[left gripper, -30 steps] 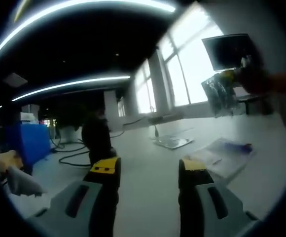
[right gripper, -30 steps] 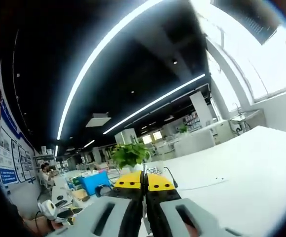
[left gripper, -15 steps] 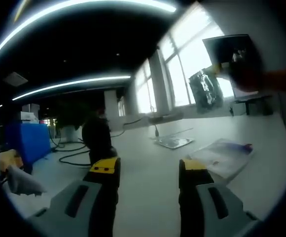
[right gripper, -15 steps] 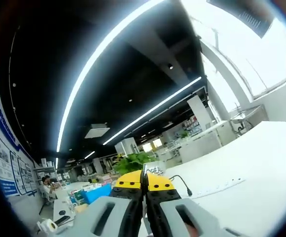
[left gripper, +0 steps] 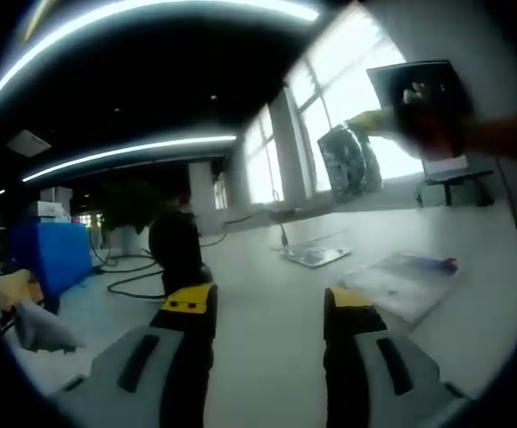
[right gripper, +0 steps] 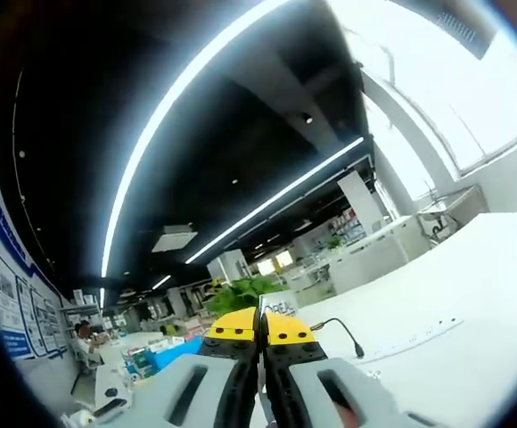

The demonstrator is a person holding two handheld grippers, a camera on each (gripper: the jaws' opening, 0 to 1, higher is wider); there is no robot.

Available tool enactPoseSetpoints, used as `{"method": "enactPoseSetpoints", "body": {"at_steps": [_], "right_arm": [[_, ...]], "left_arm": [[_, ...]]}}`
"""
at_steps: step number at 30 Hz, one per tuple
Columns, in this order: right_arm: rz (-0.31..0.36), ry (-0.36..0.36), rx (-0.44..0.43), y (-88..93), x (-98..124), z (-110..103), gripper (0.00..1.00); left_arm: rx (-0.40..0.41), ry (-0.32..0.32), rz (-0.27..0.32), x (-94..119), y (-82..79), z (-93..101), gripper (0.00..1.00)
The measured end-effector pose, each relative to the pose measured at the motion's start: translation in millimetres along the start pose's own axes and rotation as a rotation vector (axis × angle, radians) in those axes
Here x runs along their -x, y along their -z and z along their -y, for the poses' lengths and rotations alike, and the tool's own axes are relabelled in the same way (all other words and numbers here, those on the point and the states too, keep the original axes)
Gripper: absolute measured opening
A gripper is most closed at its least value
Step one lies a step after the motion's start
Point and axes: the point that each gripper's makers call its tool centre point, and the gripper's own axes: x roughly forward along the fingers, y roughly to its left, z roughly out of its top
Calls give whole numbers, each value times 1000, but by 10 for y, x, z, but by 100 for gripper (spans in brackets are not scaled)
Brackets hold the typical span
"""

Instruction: Clip sheet goods on table flip sheet goods clip sheet goods scan sheet goods put sheet goods back to table

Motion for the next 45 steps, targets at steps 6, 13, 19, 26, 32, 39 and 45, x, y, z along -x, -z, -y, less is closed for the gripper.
{"method": "enactPoseSetpoints", "body": {"at_steps": [6, 13, 19, 26, 32, 39, 45], "right_arm": [[26, 44, 32, 39, -196, 20, 0], [30, 40, 14, 168, -416, -90, 0], [43, 44, 21, 245, -544, -169, 0], [71, 46, -6, 364, -747, -256, 0], [75, 46, -17, 492, -887, -318, 0], [78, 16, 31, 634, -954, -494, 0], [71, 4, 39, 736, -1027, -509, 0]], "left_arm": [[-4, -5, -11, -2, 24, -10, 40], [-4, -9, -7, 7, 7, -3, 41], [-3, -12, -6, 11, 4, 0, 41], [1, -9, 0, 16, -10, 10, 41], [-4, -13, -5, 18, -2, 8, 41], [-6, -17, -7, 21, 2, 2, 41], [-7, -16, -7, 25, 2, 8, 41]]}}
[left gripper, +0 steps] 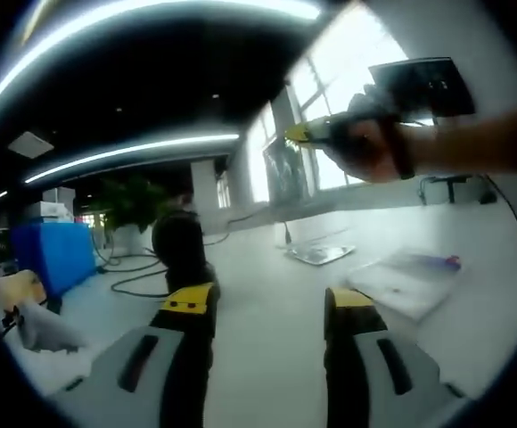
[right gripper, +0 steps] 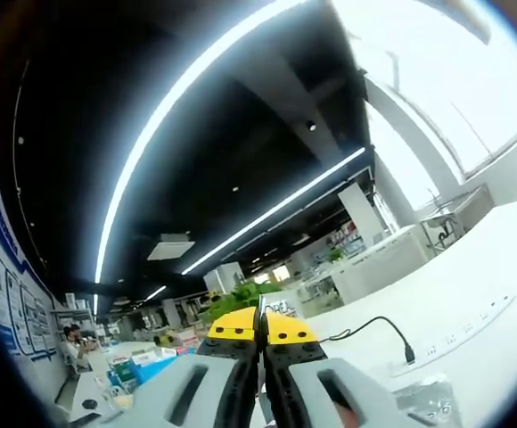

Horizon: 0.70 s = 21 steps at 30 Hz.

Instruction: Clip sheet goods on table flip sheet goods clip sheet goods scan sheet goods put sheet goods back to table

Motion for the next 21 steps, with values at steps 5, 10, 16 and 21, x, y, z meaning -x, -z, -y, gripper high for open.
{"method": "enactPoseSetpoints", "body": {"at_steps": [5, 10, 16, 21], "right_arm": [[-1, 4, 18, 139, -78, -24, 0], [1, 16, 6, 249, -157, -26, 0], [8, 3, 1, 342, -187, -94, 0], [3, -12, 31, 367, -208, -110, 0]], "left_arm": [[-2, 1, -3, 1, 4, 4, 41], [-5, 0, -7, -2, 11, 5, 41], [-8, 4, -9, -4, 16, 12, 41], [-10, 1, -11, -7, 20, 5, 41]]}}
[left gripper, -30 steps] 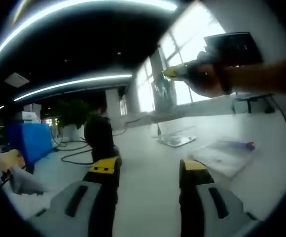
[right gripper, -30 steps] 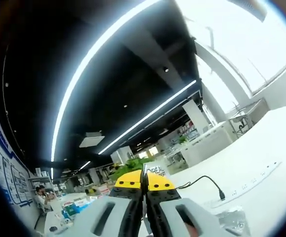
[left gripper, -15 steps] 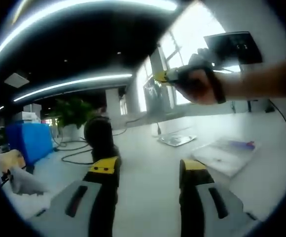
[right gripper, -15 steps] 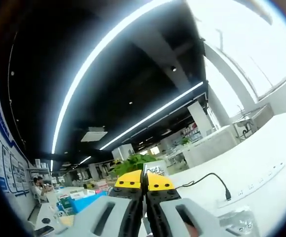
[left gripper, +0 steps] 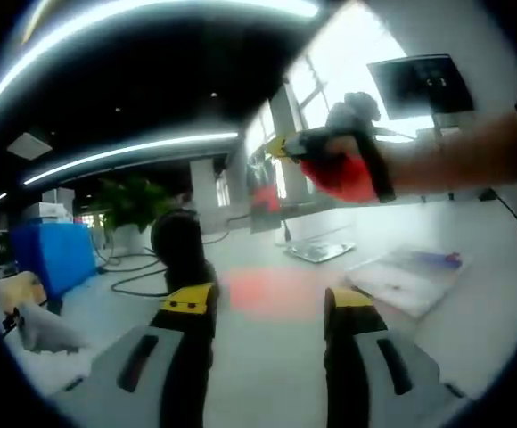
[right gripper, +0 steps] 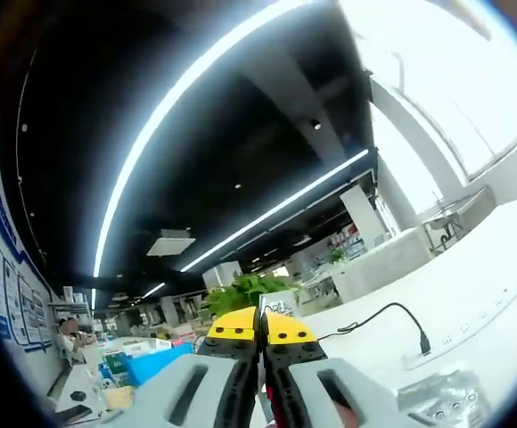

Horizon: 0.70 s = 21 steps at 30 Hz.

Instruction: Clip sheet goods on table flip sheet goods clip sheet goods scan sheet goods put sheet goods back to table

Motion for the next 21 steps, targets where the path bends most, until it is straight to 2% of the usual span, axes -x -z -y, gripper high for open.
{"method": "enactPoseSetpoints", "body": {"at_steps": [7, 11, 14, 21], "right_arm": [[-11, -28, 31, -33, 14, -59, 0], [-36, -74, 71, -67, 24, -122, 0], [-38, -99, 37, -135, 49, -152, 0], [-56, -151, 68, -348, 126, -117, 0]], "left_arm": [[0, -2, 0, -2, 2, -8, 41], [-1, -3, 0, -4, 4, -11, 41], [-2, -4, -1, -2, 7, -13, 41], [-2, -5, -2, -6, 8, -14, 41]]}}
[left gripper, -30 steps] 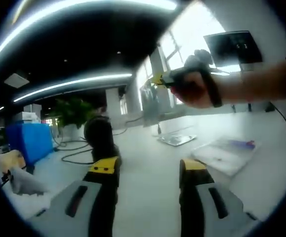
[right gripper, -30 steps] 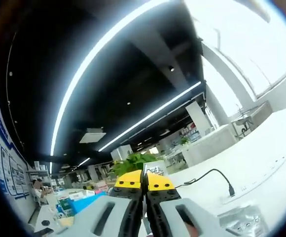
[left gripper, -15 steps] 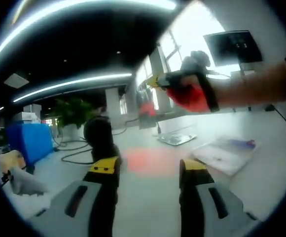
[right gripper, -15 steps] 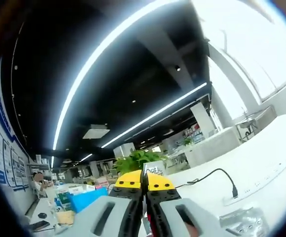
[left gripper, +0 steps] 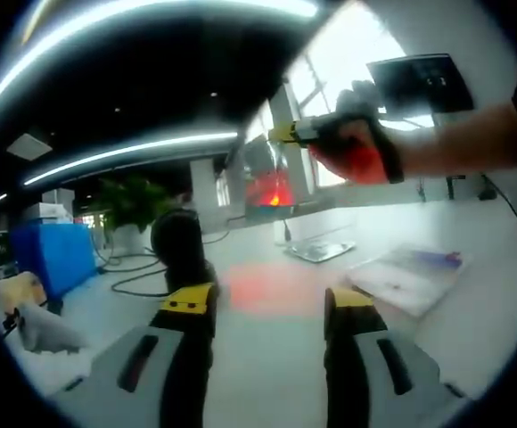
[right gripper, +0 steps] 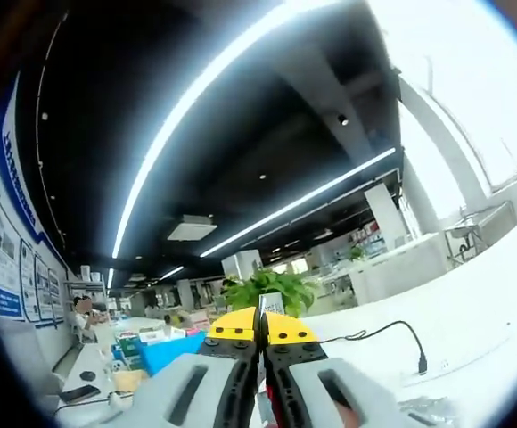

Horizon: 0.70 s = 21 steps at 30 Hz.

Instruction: Clip sheet goods on table flip sheet goods clip sheet goods scan sheet goods put sheet goods back to table

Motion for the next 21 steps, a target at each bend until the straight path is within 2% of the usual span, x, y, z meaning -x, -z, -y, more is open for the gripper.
{"method": "enactPoseSetpoints", "body": {"at_steps": [10, 15, 21], "right_arm": [[-3, -89, 62, -258, 138, 23, 0], [-10, -129, 99, -305, 200, -49, 0], [-25, -164, 117, -361, 271, -21, 0]], "left_arm": [[0, 1, 7, 0, -19, 7, 41], [5, 14, 34, 11, -77, 28, 42], [2, 15, 30, 11, -72, 36, 42]]}}
